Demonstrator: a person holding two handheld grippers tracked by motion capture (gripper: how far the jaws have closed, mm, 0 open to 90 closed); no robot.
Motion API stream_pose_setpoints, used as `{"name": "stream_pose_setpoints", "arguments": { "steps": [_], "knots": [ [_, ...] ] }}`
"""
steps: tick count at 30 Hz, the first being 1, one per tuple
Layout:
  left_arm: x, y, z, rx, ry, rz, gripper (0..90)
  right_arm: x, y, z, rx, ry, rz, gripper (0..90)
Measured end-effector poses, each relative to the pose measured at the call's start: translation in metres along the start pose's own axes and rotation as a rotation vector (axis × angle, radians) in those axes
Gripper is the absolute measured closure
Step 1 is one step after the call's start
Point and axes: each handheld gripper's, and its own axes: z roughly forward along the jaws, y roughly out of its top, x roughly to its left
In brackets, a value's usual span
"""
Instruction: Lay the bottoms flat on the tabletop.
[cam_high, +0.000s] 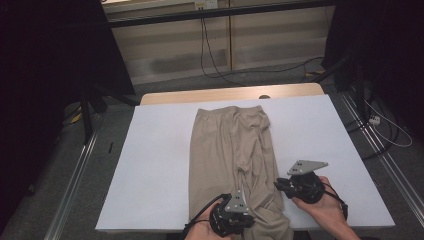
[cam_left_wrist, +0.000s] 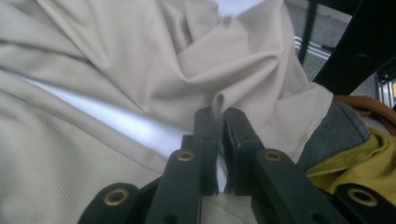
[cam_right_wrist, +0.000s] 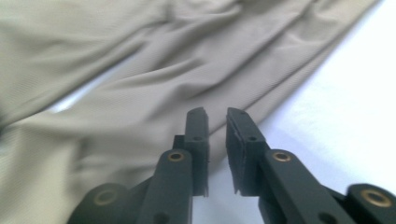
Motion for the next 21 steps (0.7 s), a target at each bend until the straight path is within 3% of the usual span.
{"name": "stream_pose_setpoints", "arguments": {
  "steps": [3, 4, 6, 7, 9, 12, 16, 21],
  "knots": [
    [-0.003, 0.000, 0.000, -0.004, -0.004, -0.007, 85.9, -0.003, 0.001, 0.016, 0.051, -0.022, -0.006, 64.7],
    [-0.003, -0.001, 0.000, -0.002, -0.013, -0.009, 87.6, -0.001, 0.000, 0.017, 0.036, -0.027, -0.014, 65.5],
    [-0.005, 0.000, 0.001, -0.004, -0.010, -0.012, 90.0, 0.003, 0.000, 0.016, 0.043, -0.023, -0.038, 85.3],
    [-0.005, 0.001, 0.000, -0.003, -0.010, -0.008, 90.0, 0.005, 0.000, 0.015, 0.048, -0.045, -0.045, 89.7],
    [-0.006, 0.003, 0.000, -0.011, -0.011, -0.007, 90.0, 0.005, -0.001, 0.011, 0.048, -0.073, -0.043, 90.0],
    [-0.009, 0.007, 0.003, -0.025, -0.013, -0.014, 90.0, -0.008, -0.001, -0.001, 0.010, -0.093, -0.009, 90.0],
    [-0.011, 0.017, 0.014, -0.022, -0.002, 0.008, 90.0, -0.028, -0.005, -0.012, -0.007, -0.134, 0.008, 90.0],
    [-0.016, 0.020, 0.019, -0.010, -0.045, 0.031, 90.0, -0.055, -0.012, -0.022, -0.042, -0.181, 0.067, 88.3]
  ]
}}
